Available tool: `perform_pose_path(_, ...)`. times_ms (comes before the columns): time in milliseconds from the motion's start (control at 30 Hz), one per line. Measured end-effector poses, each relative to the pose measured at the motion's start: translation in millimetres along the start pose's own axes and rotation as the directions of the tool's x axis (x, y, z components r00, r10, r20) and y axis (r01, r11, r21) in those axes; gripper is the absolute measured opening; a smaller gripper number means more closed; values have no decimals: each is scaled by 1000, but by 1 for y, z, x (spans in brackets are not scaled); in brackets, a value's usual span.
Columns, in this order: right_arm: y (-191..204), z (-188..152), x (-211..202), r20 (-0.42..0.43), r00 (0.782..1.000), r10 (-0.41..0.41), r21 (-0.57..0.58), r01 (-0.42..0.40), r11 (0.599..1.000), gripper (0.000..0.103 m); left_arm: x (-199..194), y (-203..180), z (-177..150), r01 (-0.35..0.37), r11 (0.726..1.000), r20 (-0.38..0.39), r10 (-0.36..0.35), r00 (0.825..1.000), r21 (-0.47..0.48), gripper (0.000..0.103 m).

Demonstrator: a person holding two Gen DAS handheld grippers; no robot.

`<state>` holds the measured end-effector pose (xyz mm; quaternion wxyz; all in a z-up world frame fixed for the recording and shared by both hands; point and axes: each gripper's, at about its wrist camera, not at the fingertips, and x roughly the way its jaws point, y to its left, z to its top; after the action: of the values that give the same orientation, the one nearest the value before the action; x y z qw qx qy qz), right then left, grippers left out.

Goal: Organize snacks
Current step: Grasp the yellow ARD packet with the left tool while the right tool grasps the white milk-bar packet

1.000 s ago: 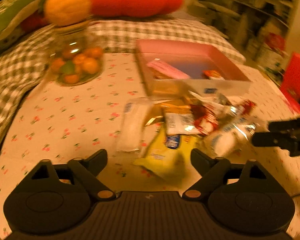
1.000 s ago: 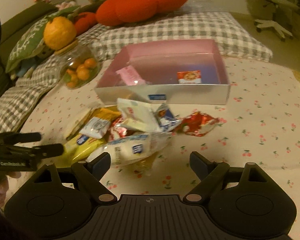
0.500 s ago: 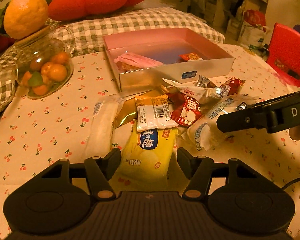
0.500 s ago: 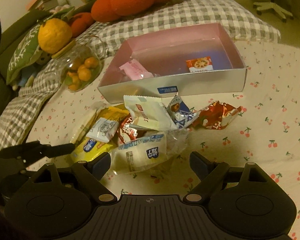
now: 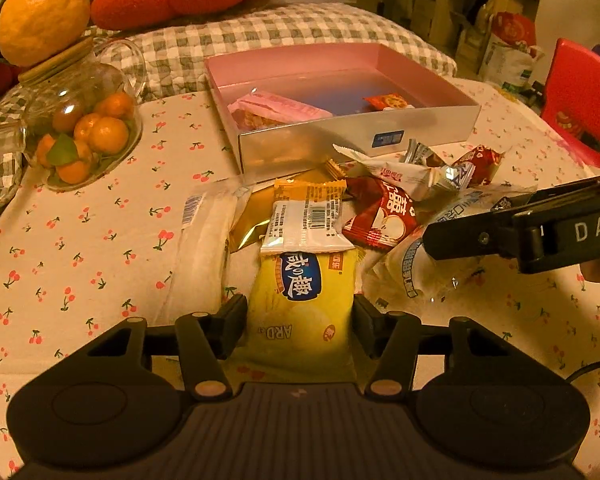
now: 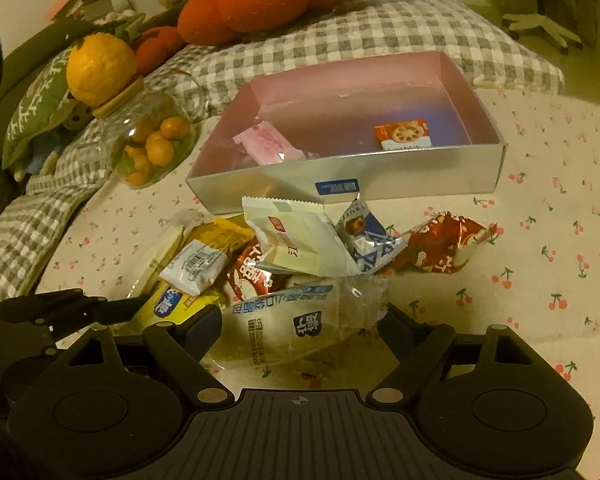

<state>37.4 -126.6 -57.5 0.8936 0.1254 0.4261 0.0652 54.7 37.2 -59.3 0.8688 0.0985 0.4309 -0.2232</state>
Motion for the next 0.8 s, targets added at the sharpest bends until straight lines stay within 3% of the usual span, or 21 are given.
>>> perform_pose_path(133, 1, 1, -4, 7, 1000, 10, 0, -10, 1000, 64, 0, 2, 1, 2, 1000, -8, -2, 1000, -16, 50)
perform_pose_path(333, 4, 0, -9, 7, 1000, 14, -9, -14, 1000, 47, -3, 1, 2, -3, 1000, -26, 3, 1000, -27, 49)
perform_pose_path(533, 4, 1, -15, 3, 999, 41, 5, -41, 999, 34, -5, 3, 3, -4, 998, -53, 1, 999, -58, 48)
perform_pose_path(800, 6, 2, -25, -9, 997, 73, 9, -73, 997, 25, -16, 14, 3, 9, 985, -109, -28, 994, -170, 47)
